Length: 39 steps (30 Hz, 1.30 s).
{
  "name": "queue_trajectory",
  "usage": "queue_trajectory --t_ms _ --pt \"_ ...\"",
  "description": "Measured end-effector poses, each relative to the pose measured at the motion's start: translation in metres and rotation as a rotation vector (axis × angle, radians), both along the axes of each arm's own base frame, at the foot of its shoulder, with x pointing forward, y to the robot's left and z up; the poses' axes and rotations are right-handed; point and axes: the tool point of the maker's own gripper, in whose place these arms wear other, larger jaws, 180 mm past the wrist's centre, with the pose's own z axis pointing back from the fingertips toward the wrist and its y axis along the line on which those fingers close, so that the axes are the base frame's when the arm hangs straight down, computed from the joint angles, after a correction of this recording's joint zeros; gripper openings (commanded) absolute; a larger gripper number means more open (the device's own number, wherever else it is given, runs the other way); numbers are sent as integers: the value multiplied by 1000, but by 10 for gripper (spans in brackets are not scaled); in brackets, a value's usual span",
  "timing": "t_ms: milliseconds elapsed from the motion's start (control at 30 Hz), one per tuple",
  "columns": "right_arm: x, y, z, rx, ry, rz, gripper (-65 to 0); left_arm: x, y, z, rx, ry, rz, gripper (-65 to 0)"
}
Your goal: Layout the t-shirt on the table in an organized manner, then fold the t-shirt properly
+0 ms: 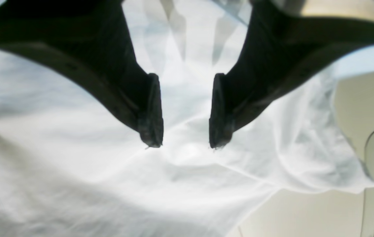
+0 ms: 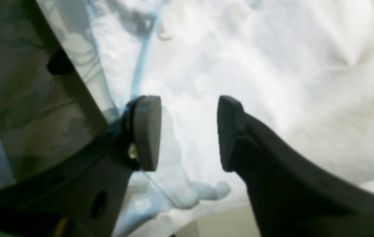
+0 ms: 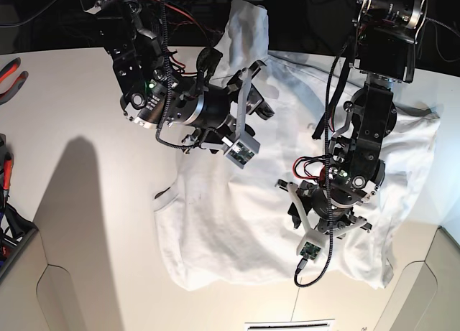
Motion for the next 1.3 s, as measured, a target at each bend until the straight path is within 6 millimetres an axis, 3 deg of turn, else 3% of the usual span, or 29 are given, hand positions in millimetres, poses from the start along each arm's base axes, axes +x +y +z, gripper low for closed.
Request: queue_trajectory --t_ms 267,333,400,533,600,667,733,933,967,1000,1033,1200,1300 --pt "17 -21 1 2 -14 -82 -377 0 -1 0 -6 1 -1 -381" --pt "26 -30 3 2 -39 -118 -407 0 0 -1 -4 5 0 -381" --pt "46 -47 6 -37 -113 -173 -470 -4 1 -6 11 42 -3 -381" --pt "110 -100 30 -68 -220 -431 -624 -20 9 -21 4 154 -73 -381" --pt "138 -124 37 -68 -234 -523 -650 -27 17 -25 -17 182 -89 -381" --pt "158 -139 29 -81 -202 -565 -650 -32 20 -27 -49 204 -96 -381" --pt "168 -146 6 -107 -126 -582 -650 -39 14 -32 -85 226 -126 -381" --pt "161 -172 -63 -187 91 -610 -650 -49 8 -38 -93 251 -159 -381" --pt "158 -180 -68 -171 119 -633 -574 -49 8 -38 -94 251 -160 -381" --pt "154 -189 -73 -151 146 -659 -475 -48 8 -38 -94 251 -159 -381" --pt "151 -197 -76 -127 164 -684 -416 -49 8 -39 -93 252 -159 -381" --pt "138 -226 -72 88 231 -759 -406 -49 3 -37 -133 252 -163 -381" --pt "121 -228 -74 214 294 -771 -406 -52 -18 -31 -236 255 -217 -380"
